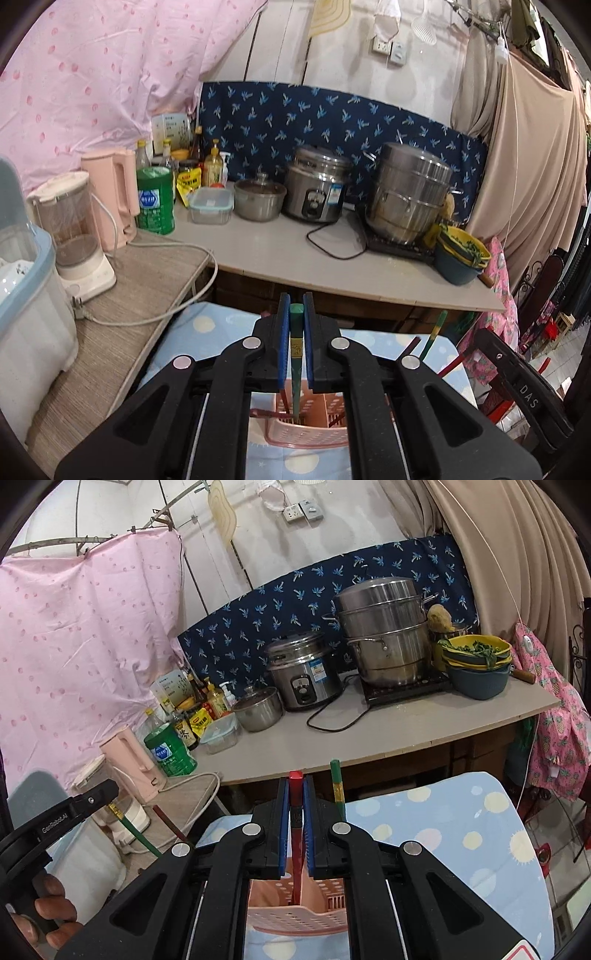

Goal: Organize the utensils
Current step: 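Open both tools to drop the chopsticks into the pink holder, then close the left tool on a red chopstick while the right tool closes on a brown chopstick, then lift both held chopsticks and carry them over the pink holder, then open both tools to drop the chopsticks into the pink holder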

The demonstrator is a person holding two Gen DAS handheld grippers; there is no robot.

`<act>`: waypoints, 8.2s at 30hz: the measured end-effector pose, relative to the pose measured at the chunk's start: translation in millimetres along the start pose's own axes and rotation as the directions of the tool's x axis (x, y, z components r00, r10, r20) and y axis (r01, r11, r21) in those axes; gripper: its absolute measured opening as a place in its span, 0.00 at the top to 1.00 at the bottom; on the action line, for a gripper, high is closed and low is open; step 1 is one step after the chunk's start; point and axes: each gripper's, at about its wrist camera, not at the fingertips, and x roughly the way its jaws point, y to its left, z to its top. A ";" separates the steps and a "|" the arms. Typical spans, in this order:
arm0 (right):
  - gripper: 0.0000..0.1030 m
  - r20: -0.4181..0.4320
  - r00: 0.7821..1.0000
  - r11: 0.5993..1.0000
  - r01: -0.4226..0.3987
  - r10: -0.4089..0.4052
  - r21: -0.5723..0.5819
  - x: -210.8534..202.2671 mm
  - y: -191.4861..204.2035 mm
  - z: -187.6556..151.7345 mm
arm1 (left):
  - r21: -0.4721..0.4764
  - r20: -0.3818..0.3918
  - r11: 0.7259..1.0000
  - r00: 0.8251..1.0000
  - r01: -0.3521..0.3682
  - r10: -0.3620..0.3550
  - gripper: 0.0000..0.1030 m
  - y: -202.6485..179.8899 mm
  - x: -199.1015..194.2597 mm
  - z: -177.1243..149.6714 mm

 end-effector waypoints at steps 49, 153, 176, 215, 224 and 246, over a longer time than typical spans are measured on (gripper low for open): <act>0.69 -0.149 0.989 0.994 0.002 -0.018 -0.107 -165.7 20.3 -184.4 | 0.097 -0.146 0.994 0.988 -0.045 0.058 0.34 14.6 -138.8 -184.2; 0.93 -0.330 0.943 0.993 0.010 -0.049 -0.121 -188.3 -0.5 -283.9 | 0.066 -0.440 0.997 0.898 0.049 -0.015 0.93 22.5 -140.3 -291.2; 0.94 0.019 0.998 0.998 -0.056 0.056 -0.026 -168.7 9.9 -74.5 | 0.035 -0.085 0.995 0.992 0.095 -0.092 0.93 -11.2 -142.3 -61.9; 0.90 0.024 0.999 0.999 -0.031 0.031 0.028 12.9 7.7 11.6 | 0.010 -0.035 1.000 0.999 -0.010 0.010 0.90 -5.9 7.3 4.1; 0.75 0.040 0.999 0.999 -0.030 0.029 0.033 -16.3 5.5 5.5 | 0.043 0.001 0.999 1.000 -0.031 0.031 0.50 -16.6 -17.8 -5.9; 0.65 0.006 0.999 0.998 -0.032 0.033 -0.060 -134.3 28.3 -77.9 | 0.097 -0.016 0.994 0.999 -0.048 0.049 0.43 -26.6 -111.8 -83.8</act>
